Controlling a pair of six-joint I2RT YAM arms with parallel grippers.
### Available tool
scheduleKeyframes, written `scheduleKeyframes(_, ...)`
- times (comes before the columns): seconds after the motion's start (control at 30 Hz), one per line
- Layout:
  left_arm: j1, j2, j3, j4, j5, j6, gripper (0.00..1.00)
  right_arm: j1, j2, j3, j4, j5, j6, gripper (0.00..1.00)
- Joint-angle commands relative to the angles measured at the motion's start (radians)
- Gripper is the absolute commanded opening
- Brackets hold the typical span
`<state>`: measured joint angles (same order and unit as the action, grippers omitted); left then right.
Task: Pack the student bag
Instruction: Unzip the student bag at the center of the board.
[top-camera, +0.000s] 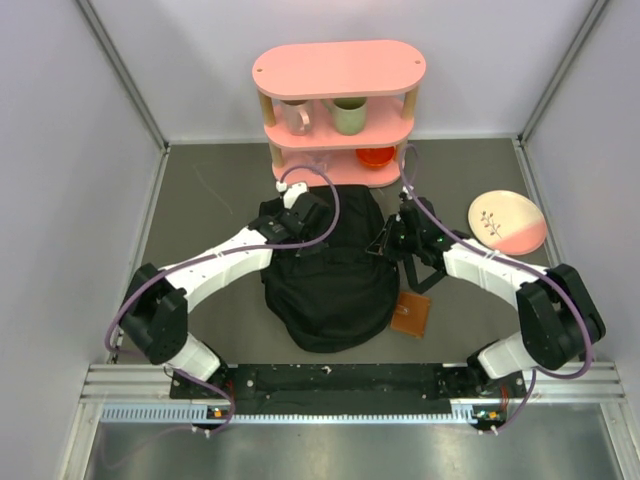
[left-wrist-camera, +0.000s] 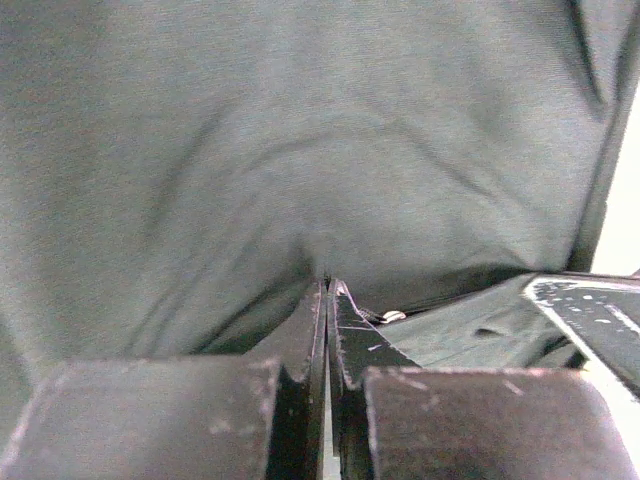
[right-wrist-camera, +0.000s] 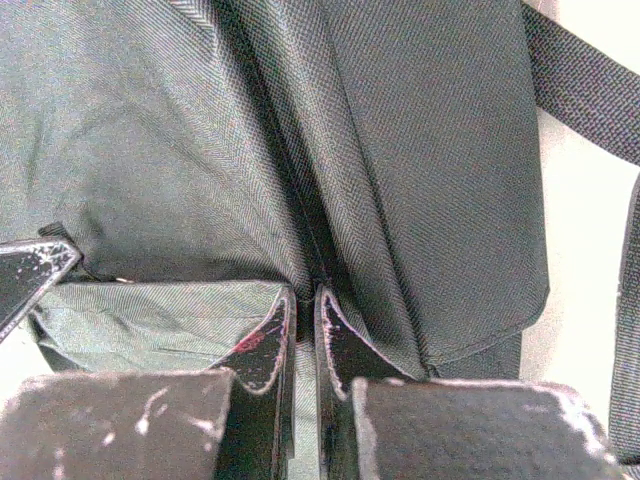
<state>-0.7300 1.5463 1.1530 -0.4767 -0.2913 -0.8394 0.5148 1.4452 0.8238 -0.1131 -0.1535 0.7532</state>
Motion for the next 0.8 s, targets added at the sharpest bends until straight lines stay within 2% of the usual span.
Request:
scheduleKeyframes(0.0,0.015,-0.086,-0.059,-0.123,-0.164,0.042,0.0,-0.006,-0.028,-0.031,-0.037,0.077,-0.005,0.0)
scheduleKeyframes(0.17,0.029,-0.144,-0.13,-0.177,-0.233,0.04,0.0,-0.004,-0.029,-0.035,-0.036,0.081,0.0,0.0)
scheduleKeyframes(0.47,0.073,-0.344,-0.231,-0.295,-0.364,0.043,0.0,-0.006,-0.029,-0.04,-0.037,0.091,0.001,0.0)
scheduleKeyframes(0.67,0.092,-0.42,-0.265,-0.263,-0.312,0.092,0.0,-0.006,-0.028,-0.031,-0.039,0.059,0.001,0.0)
scheduleKeyframes(0.7,0.092,-0.422,-0.259,-0.263,-0.293,0.094,0.2,-0.006,-0.031,-0.026,-0.042,0.052,0.0,0.0)
scheduleKeyframes(0.77,0.092,-0.442,-0.256,-0.263,-0.292,0.088,0.42,-0.006,-0.043,-0.022,-0.045,0.037,-0.006,0.1)
